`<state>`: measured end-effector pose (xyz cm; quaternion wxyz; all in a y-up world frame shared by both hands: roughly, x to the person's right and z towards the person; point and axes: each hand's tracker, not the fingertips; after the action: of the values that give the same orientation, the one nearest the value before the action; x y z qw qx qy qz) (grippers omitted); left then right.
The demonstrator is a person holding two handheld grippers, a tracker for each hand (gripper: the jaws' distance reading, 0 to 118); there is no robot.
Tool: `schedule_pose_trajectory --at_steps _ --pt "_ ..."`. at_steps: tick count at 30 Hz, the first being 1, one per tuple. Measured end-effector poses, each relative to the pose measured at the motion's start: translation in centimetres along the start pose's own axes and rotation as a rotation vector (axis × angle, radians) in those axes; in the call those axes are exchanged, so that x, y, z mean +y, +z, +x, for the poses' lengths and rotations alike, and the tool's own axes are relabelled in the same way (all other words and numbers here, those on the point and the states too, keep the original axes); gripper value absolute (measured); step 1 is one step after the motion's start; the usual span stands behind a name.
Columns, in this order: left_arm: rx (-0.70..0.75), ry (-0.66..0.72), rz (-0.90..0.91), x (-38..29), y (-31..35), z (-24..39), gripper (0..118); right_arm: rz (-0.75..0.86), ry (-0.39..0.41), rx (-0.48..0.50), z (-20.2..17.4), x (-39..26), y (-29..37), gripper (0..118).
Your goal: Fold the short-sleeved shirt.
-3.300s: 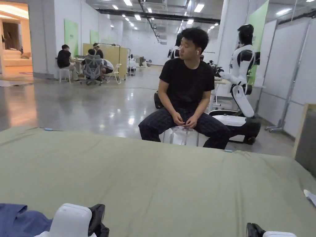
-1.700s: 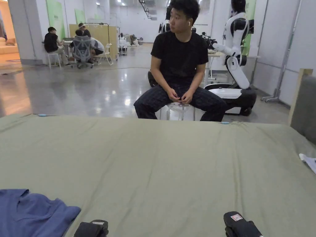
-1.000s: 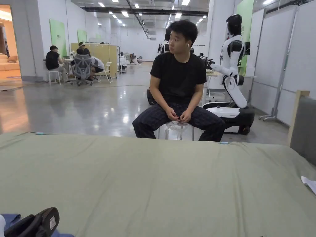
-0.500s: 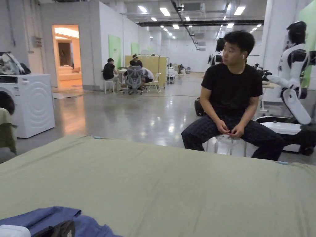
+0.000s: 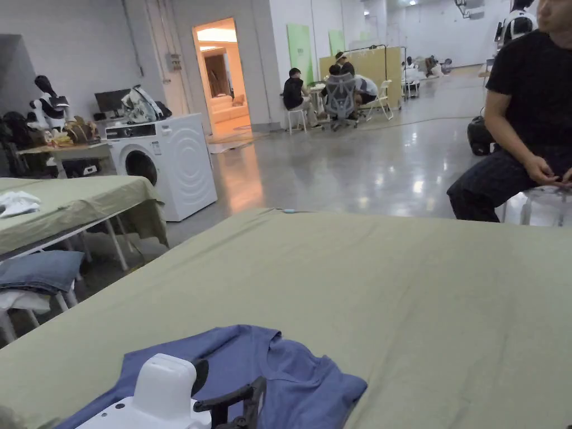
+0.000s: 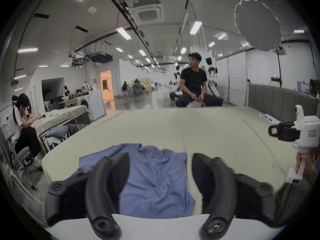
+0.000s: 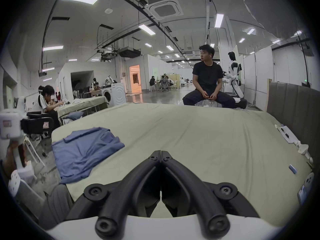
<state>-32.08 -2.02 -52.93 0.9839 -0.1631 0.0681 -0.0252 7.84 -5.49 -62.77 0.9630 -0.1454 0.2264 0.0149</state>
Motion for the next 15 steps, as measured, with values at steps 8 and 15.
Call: schedule_pose_trajectory --at_steps 8,15 --pt "-0.130 0.133 -0.339 -1.1 -12.6 -5.1 77 -0.071 -0.046 -0.043 1.8 -1.5 1.5 0" --pt "-0.076 0.091 -0.575 -5.1 -22.5 -6.3 77 -0.126 -0.081 -0.103 3.5 -2.3 2.2 0"
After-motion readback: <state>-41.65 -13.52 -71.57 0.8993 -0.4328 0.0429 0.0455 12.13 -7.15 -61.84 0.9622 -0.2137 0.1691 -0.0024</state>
